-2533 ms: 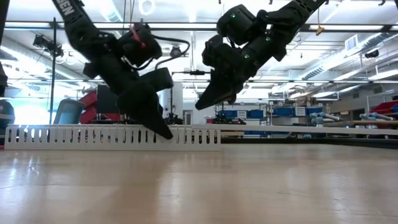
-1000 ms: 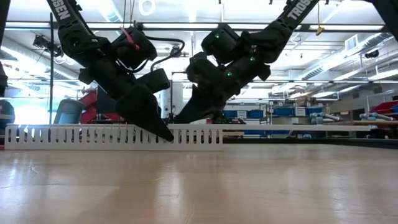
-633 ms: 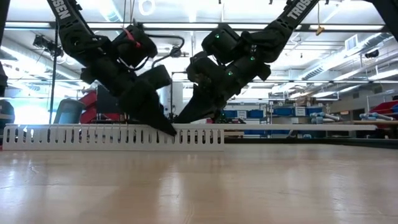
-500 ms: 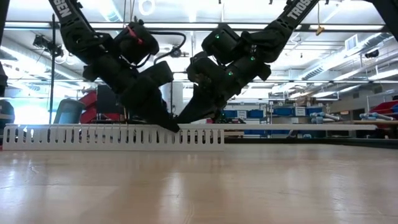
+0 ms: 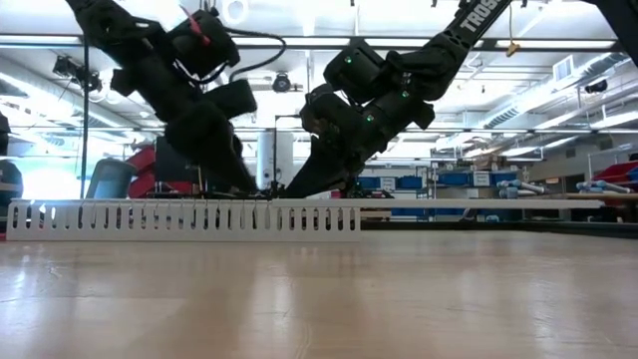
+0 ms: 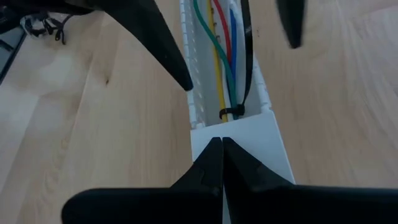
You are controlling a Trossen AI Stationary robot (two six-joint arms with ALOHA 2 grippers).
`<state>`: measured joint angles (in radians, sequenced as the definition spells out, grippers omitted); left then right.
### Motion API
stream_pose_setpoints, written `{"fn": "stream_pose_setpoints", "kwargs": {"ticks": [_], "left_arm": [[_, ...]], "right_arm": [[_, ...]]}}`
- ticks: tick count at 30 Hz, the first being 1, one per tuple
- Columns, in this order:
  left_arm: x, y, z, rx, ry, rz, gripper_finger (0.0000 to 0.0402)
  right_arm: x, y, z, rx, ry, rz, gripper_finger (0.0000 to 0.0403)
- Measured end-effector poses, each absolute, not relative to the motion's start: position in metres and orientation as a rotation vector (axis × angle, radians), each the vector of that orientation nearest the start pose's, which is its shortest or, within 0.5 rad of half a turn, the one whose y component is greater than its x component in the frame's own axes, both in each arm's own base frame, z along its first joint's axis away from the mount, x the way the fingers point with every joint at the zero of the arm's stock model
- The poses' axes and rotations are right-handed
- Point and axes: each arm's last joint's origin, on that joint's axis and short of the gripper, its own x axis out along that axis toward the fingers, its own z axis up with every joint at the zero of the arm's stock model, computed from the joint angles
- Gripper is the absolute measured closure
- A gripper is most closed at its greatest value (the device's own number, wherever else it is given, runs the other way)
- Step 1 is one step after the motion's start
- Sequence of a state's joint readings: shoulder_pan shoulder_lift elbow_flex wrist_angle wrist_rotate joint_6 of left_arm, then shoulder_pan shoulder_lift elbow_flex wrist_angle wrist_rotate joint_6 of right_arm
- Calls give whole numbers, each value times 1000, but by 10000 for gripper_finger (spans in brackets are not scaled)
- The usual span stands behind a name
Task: Ziptie cables
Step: Close the white cable duct
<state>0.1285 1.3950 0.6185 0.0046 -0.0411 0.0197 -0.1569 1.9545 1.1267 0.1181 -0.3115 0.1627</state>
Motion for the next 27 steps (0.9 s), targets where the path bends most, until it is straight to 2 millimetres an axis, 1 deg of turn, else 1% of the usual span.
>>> {"fn": "stream_pose_setpoints", "kwargs": {"ticks": [2, 4, 6, 11, 13, 17, 22, 25, 27], "left_arm": [[254, 34, 164, -39, 819, 152, 78], [256, 32, 160, -54, 831, 146, 78], [255, 29, 158, -66, 822, 140, 78], [248, 22, 145, -104, 797, 128, 78], [244, 21, 139, -118, 779, 137, 78], [230, 20, 123, -169, 800, 169, 78], [223, 19, 115, -172, 770, 168, 79], [222, 19, 113, -152, 745, 161, 90], [222, 20, 111, -152, 743, 164, 105]], "right_arm": [[397, -54, 146, 322, 704, 91, 403], [397, -54, 146, 322, 703, 90, 403], [397, -54, 146, 322, 703, 90, 403], [397, -54, 146, 323, 708, 89, 403], [397, -54, 146, 323, 708, 89, 403], [397, -55, 146, 323, 708, 89, 403], [397, -55, 146, 323, 705, 89, 403], [397, -55, 146, 323, 705, 88, 403], [397, -55, 146, 329, 705, 86, 403]]}}
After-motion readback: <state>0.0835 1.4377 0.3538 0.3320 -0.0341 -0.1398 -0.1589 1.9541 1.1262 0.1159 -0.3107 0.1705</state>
